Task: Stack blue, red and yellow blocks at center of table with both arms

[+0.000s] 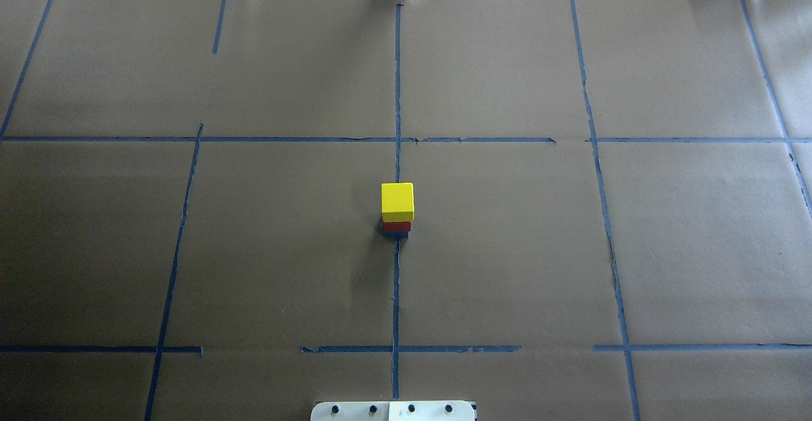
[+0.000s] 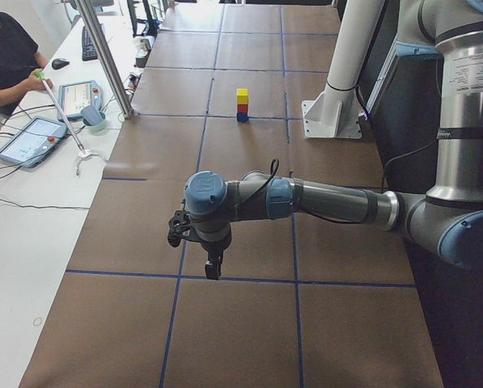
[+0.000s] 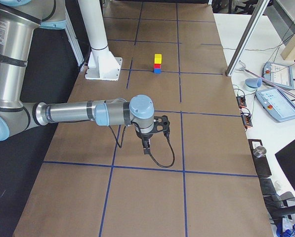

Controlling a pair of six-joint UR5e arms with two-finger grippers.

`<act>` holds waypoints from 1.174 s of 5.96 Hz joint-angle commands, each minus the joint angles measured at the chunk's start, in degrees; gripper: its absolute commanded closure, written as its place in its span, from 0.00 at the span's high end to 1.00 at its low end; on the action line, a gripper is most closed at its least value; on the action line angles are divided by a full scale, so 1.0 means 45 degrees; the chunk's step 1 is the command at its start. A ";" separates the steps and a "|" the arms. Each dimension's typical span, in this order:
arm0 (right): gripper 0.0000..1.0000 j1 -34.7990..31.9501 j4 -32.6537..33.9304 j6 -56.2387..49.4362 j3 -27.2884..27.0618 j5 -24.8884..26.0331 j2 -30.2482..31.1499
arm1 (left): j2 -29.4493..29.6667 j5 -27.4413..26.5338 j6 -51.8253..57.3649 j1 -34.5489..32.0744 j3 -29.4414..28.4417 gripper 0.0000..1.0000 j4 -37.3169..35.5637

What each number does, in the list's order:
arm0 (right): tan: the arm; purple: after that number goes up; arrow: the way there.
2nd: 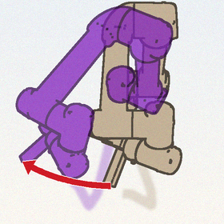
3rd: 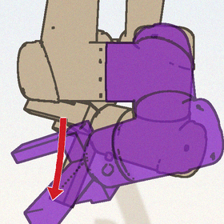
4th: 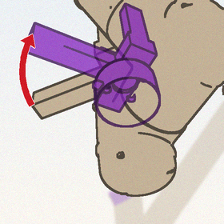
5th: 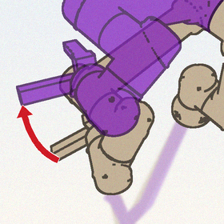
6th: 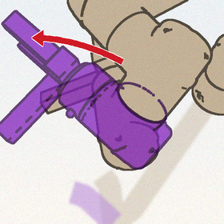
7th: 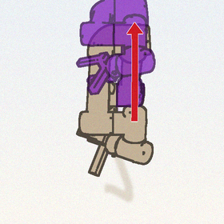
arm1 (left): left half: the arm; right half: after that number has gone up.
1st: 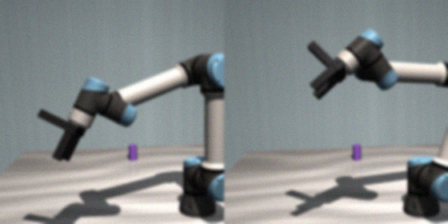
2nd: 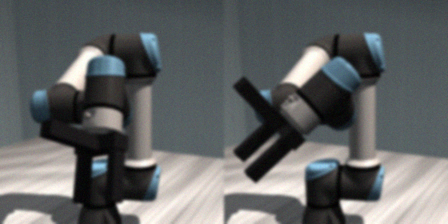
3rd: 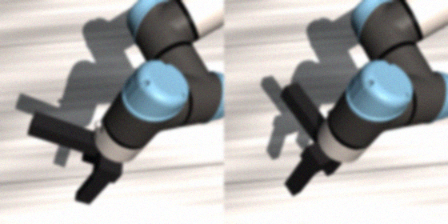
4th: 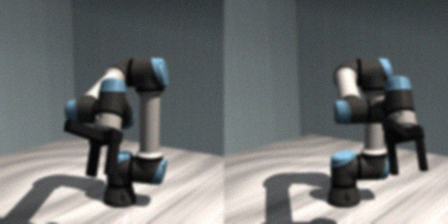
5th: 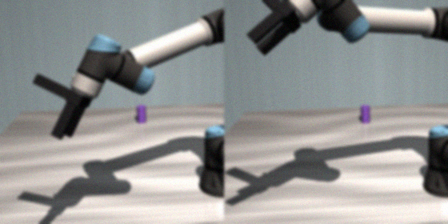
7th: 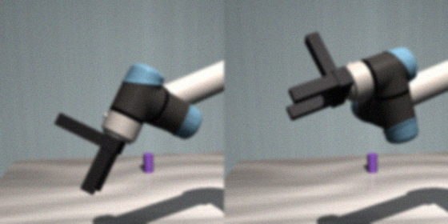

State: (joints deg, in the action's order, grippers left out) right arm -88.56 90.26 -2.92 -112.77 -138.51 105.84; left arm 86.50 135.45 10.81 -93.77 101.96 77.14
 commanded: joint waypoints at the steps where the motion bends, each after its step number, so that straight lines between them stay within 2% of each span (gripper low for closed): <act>1: 1.00 -0.0066 0.0021 0.0101 0.0079 0.0134 0.0013 | -0.0022 0.0018 -0.0310 0.0056 0.0096 1.00 0.0083; 4: 1.00 -0.0066 -0.0096 0.0023 0.0568 0.0215 -0.0102 | -0.0275 -0.0061 -0.0235 0.0115 0.0037 1.00 0.0142; 7: 1.00 -0.0027 -0.0038 0.0141 0.1033 0.0232 -0.0764 | -0.0374 0.0037 -0.0233 0.0115 -0.0021 1.00 0.0982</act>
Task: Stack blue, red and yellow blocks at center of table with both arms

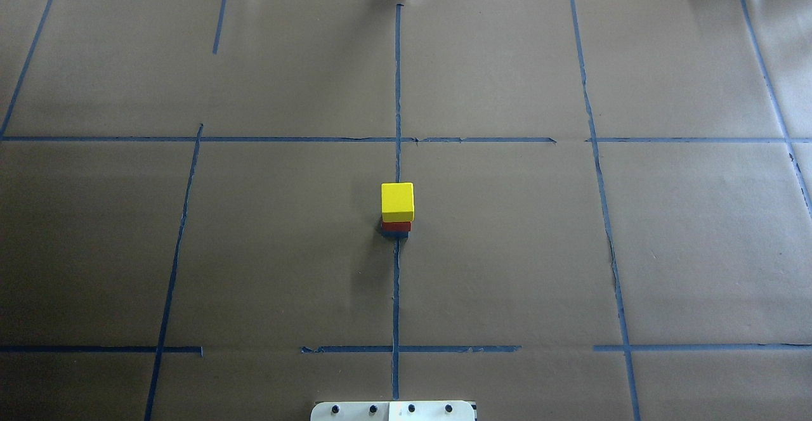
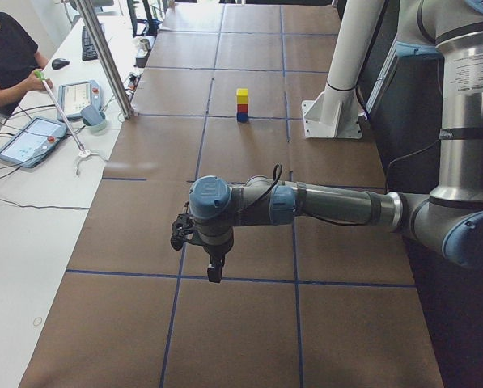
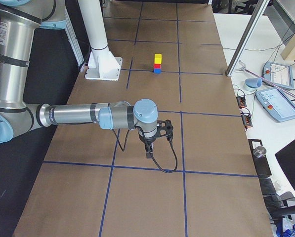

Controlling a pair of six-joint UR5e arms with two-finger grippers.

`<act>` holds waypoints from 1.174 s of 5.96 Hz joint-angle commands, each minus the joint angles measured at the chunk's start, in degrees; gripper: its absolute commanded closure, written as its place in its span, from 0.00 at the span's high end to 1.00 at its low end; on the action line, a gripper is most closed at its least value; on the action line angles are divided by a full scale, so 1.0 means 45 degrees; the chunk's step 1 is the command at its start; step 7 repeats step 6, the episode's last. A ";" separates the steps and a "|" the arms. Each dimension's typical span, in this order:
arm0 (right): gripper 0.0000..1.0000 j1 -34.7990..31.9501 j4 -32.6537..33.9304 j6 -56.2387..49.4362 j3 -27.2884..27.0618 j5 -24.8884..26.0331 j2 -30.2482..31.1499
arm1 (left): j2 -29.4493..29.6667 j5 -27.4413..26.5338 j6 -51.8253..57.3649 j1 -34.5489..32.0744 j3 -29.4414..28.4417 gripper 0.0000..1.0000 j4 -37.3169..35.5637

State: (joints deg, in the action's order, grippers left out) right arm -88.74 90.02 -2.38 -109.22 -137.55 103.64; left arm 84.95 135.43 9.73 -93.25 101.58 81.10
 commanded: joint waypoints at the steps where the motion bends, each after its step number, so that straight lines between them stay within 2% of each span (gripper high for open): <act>1: 1.00 0.0013 -0.0023 -0.0096 0.0422 0.0020 -0.0276 | 0.0009 -0.0074 0.0006 0.0252 -0.0170 1.00 0.0082; 7: 1.00 0.0013 -0.0063 -0.0117 0.0346 -0.0019 -0.0276 | 0.0009 -0.0095 0.0006 0.0469 0.0100 1.00 -0.0133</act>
